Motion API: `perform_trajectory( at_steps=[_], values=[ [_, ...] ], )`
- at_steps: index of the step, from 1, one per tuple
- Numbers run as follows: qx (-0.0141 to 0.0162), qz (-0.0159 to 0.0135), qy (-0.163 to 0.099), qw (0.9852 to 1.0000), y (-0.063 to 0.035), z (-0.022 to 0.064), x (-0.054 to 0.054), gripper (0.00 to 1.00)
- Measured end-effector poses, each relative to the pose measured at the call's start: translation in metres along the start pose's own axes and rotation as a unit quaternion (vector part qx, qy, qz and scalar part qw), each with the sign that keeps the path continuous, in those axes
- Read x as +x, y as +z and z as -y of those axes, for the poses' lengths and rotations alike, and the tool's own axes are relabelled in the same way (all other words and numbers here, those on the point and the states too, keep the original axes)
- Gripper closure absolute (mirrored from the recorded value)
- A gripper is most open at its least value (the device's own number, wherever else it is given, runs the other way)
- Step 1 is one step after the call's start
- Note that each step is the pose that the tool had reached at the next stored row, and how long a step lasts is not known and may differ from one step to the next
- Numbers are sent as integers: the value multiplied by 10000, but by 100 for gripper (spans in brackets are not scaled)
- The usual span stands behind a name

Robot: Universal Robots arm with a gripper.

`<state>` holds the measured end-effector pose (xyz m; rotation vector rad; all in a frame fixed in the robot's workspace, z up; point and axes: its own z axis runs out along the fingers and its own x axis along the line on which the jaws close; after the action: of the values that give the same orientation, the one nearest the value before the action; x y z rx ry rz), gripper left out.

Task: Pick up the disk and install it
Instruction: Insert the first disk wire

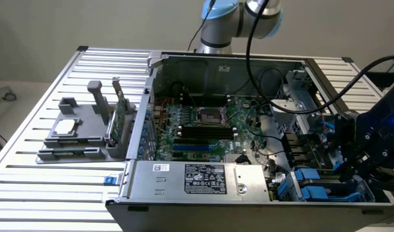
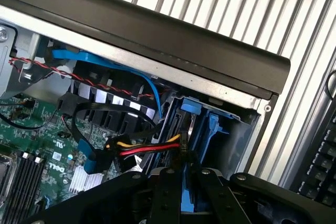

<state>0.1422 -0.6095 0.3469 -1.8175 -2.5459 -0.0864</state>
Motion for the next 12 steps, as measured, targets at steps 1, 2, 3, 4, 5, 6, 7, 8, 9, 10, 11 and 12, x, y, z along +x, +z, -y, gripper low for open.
perform_trajectory(
  at_steps=[1, 2, 3, 4, 5, 6, 7, 8, 9, 10, 11, 12],
  values=[
    [0, 0, 1, 10000, 0, 3, 1, 83],
    [0, 0, 1, 10000, 0, 3, 2, 83],
    [0, 1, 1, 10000, 0, 3, 2, 83],
    [0, 1, 1, 10000, 0, 2, 4, 83],
    [0, 1, 6, 10000, 0, 3, 8, 83],
    [0, 3, 12, 10000, 0, 2, 13, 83],
    [1, 7, 18, 10000, 1, 1, 17, 83],
    [1, 8, 27, 10000, 1, 3, 21, 83],
    [1, 10, 36, 10000, 1, 3, 25, 83],
    [1, 10, 44, 10000, 1, 1, 29, 83],
    [1, 11, 57, 10000, 2, 1, 33, 83],
    [1, 12, 70, 10000, 2, 2, 35, 83]
  ],
)
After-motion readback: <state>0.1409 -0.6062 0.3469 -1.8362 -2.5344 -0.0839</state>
